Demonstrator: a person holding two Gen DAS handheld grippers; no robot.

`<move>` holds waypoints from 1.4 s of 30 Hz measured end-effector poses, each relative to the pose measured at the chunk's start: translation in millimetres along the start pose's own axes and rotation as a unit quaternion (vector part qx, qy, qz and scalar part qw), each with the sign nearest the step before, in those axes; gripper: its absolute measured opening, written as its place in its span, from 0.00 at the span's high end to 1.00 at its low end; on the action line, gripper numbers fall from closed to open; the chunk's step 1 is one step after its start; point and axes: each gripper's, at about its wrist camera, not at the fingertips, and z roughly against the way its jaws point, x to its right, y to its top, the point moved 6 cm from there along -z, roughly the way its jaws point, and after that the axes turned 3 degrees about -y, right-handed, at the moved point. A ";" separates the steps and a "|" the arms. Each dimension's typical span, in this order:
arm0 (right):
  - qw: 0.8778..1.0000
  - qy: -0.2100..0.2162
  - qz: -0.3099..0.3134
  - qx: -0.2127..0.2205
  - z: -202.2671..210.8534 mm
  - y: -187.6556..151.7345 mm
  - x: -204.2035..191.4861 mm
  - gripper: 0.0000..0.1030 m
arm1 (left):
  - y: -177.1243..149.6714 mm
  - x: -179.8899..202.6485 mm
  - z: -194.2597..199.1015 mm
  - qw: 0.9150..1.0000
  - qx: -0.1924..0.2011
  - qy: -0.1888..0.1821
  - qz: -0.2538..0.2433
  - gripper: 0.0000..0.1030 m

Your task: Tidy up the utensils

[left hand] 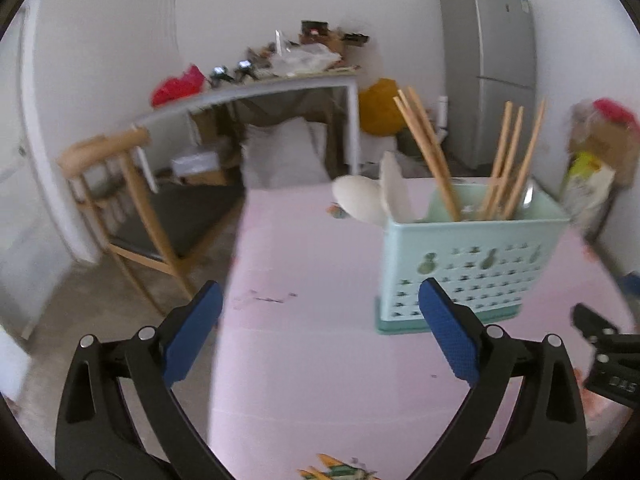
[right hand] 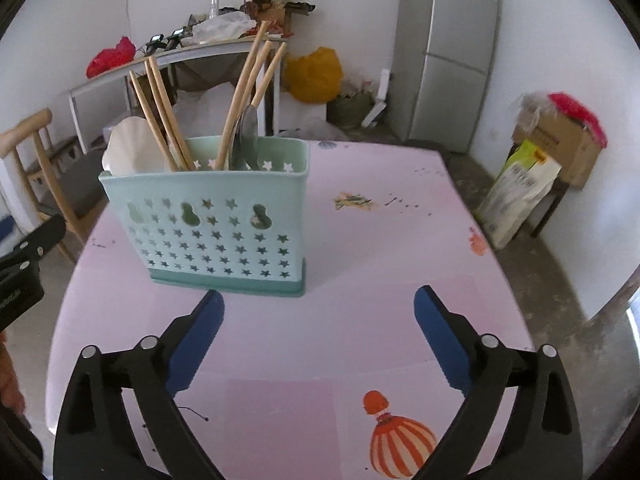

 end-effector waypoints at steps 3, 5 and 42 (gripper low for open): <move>1.000 -0.016 0.000 0.003 0.5 1.8 0.0 0.06 | -1.0 0.4 2.4 1.000 -0.011 0.019 -0.009 0.08; 1.000 -0.023 -0.001 0.007 2.0 2.6 -0.6 0.06 | -1.3 -0.1 2.7 0.999 -0.024 0.032 -0.016 0.08; 0.999 -0.040 -0.026 0.005 3.1 5.8 5.2 0.06 | -6.7 -16.4 -5.7 0.996 -0.080 0.032 0.037 0.08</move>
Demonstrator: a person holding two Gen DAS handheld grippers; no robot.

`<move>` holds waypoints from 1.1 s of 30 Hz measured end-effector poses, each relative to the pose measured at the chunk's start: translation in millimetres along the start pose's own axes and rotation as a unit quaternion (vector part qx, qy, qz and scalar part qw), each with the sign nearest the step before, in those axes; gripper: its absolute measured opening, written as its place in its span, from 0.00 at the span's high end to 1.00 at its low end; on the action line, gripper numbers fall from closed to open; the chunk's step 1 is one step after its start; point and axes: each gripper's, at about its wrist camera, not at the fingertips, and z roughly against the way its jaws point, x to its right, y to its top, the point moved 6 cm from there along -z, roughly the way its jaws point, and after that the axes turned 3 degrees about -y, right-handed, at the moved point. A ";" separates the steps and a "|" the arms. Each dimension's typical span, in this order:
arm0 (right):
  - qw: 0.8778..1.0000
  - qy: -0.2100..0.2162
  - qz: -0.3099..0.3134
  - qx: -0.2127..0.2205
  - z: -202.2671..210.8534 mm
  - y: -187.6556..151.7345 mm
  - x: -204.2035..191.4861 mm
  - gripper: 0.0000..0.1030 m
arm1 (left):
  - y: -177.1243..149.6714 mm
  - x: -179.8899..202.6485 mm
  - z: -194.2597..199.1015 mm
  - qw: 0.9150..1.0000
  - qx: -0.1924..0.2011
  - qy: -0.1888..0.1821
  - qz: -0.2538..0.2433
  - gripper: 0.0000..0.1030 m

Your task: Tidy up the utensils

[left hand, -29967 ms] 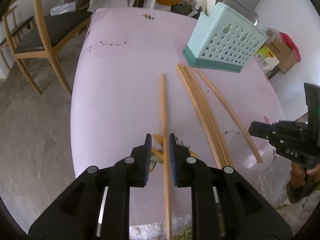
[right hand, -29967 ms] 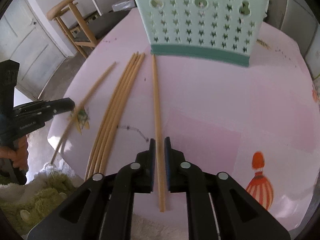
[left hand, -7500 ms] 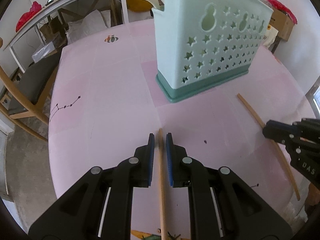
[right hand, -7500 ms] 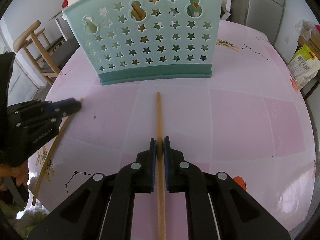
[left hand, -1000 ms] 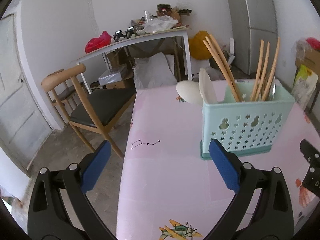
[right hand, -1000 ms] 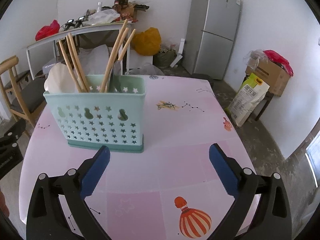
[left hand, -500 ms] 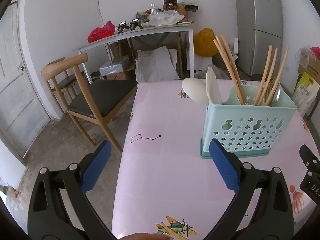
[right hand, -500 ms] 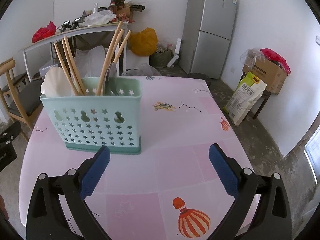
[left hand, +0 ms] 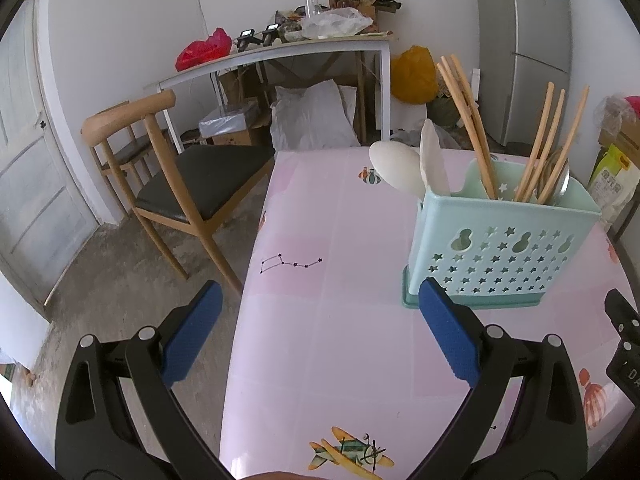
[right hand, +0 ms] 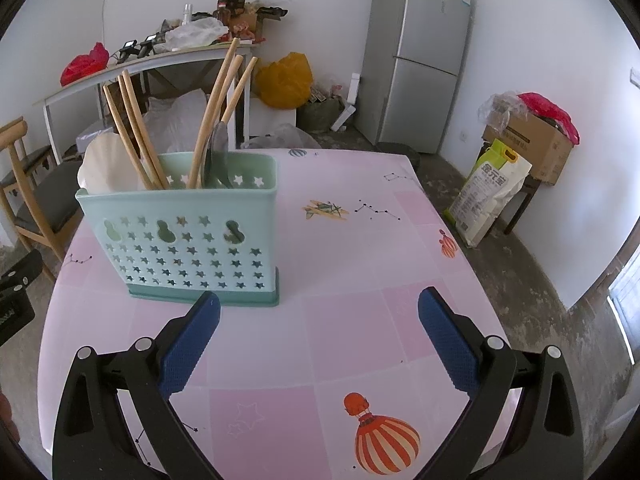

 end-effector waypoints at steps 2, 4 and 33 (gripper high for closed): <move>1.000 0.000 0.000 0.000 0.2 0.3 -0.1 0.06 | -0.2 -0.8 -0.1 1.000 -0.001 -0.001 0.002 0.08; 1.000 0.001 0.000 0.000 0.0 0.9 0.3 0.06 | -0.1 -0.9 0.7 1.000 -0.001 -0.002 0.004 0.08; 1.000 0.001 -0.001 0.001 1.5 2.9 -1.1 0.06 | 2.6 3.2 3.3 1.000 0.000 -0.012 0.003 0.08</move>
